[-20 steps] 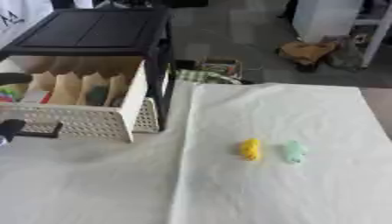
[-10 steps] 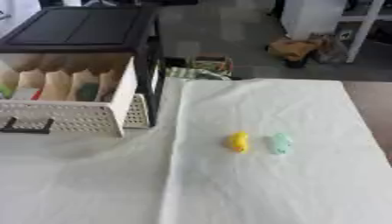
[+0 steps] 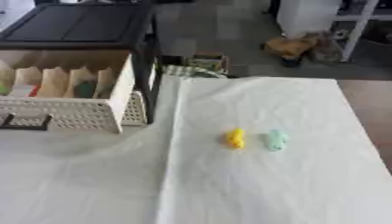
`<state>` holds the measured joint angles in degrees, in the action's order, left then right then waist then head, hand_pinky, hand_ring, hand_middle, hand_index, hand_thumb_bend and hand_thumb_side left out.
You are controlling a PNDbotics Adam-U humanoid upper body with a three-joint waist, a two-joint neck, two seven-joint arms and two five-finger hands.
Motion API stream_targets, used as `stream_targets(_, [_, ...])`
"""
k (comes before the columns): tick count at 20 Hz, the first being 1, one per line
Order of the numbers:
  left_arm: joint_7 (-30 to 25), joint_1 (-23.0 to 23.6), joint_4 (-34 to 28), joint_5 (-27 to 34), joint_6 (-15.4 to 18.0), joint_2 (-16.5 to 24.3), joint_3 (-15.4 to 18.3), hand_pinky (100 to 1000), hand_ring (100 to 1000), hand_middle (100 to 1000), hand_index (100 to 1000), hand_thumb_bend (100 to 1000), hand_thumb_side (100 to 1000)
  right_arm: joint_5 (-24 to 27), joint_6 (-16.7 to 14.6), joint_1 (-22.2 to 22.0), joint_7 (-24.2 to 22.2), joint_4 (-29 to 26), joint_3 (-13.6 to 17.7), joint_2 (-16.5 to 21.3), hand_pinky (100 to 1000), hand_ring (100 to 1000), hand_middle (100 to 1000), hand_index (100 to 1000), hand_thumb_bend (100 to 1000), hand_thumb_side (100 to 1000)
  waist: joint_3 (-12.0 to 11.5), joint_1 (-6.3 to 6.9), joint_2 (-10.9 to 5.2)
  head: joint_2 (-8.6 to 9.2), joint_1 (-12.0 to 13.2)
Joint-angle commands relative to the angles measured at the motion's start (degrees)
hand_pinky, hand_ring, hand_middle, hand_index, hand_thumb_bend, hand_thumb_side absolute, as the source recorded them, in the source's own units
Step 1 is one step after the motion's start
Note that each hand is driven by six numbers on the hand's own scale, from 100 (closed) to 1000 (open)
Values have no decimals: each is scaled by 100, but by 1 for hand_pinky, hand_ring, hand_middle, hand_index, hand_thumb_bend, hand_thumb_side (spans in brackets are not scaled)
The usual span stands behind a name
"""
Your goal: Pick up objects from table and place into drawer.
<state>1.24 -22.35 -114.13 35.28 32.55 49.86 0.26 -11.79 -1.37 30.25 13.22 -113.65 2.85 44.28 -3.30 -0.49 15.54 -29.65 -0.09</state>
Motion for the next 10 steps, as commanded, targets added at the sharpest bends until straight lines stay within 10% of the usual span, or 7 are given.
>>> stream_targets(1, [-490,39,-46,307,43,-279,-1,382,388,512,896,100,610,-163,-14,86,-282,-94,-101,494,805,757,357,844,548,1000,12,1,-118,-88,26])
stream_targets(10, [-1284,190,-46,155,-780,-1475,-290,446,453,571,878,100,637,-113,-133,164,-1636,-94,-671,1427,809,768,260,869,691,812,-7,-88,-166,-145,35])
